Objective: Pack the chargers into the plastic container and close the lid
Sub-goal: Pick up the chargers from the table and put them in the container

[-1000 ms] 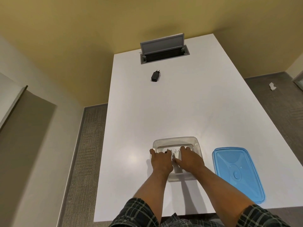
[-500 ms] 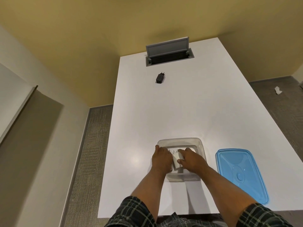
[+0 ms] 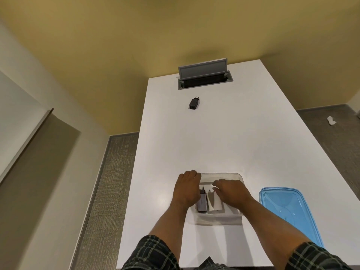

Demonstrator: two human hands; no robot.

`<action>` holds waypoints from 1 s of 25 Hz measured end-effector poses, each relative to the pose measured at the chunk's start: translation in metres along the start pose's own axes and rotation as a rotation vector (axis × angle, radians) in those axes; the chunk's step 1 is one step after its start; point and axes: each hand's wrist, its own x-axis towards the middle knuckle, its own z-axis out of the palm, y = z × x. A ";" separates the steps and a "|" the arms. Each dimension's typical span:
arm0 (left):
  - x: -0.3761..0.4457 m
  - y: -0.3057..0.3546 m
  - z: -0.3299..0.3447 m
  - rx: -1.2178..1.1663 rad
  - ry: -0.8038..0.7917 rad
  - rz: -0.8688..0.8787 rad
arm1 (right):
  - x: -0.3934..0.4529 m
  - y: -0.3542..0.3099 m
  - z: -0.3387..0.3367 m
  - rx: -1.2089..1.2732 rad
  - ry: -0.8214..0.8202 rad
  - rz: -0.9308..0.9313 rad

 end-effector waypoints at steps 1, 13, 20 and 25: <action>0.002 -0.004 -0.003 -0.012 0.036 -0.001 | 0.005 0.001 -0.006 -0.039 0.039 -0.023; 0.047 -0.046 -0.026 0.012 0.027 -0.207 | 0.090 0.012 -0.066 -0.031 0.073 0.090; 0.097 -0.070 -0.025 -0.019 0.021 -0.182 | 0.138 0.017 -0.063 -0.019 -0.001 0.209; 0.141 -0.087 -0.014 -0.089 -0.007 -0.150 | 0.175 0.024 -0.053 0.053 -0.092 0.259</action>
